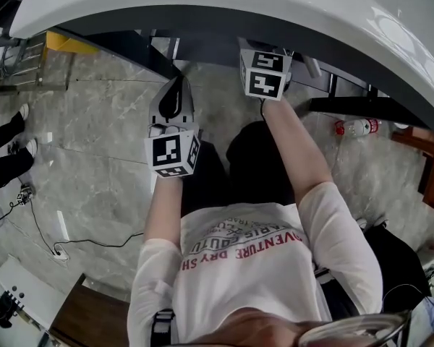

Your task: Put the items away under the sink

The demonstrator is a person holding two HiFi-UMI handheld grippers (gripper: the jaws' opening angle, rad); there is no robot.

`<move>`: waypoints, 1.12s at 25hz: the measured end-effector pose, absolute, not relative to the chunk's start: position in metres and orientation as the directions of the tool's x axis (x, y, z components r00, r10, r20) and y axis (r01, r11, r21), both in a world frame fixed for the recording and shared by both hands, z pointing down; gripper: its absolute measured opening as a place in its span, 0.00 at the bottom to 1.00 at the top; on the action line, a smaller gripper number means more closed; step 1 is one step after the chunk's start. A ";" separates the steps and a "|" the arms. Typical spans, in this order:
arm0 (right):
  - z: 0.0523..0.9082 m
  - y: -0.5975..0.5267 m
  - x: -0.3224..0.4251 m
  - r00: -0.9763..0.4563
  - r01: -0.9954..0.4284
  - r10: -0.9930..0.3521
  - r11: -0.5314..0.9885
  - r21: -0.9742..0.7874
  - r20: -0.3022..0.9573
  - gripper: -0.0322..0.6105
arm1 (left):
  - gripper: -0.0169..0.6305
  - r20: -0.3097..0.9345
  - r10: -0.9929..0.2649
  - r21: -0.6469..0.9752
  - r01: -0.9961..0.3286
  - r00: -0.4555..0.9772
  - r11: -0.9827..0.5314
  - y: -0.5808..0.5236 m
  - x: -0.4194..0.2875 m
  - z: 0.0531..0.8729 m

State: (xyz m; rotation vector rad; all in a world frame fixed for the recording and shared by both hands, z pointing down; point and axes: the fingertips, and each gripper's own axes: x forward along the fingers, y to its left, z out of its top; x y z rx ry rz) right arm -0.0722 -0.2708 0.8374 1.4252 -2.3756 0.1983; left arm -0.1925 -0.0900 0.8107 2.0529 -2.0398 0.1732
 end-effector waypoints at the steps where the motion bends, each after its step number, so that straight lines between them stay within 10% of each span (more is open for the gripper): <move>1: 0.837 -0.272 -0.072 -0.418 -0.879 -0.827 0.473 0.062 0.376 0.64 | 0.06 0.250 -0.968 0.088 -0.996 0.016 0.007 -0.090 -0.194 0.810; 28: 0.836 -0.215 -0.052 -0.453 -0.844 -0.766 0.533 0.058 0.456 0.67 | 0.06 0.248 -0.967 0.129 -0.991 0.055 -0.023 -0.076 -0.185 0.809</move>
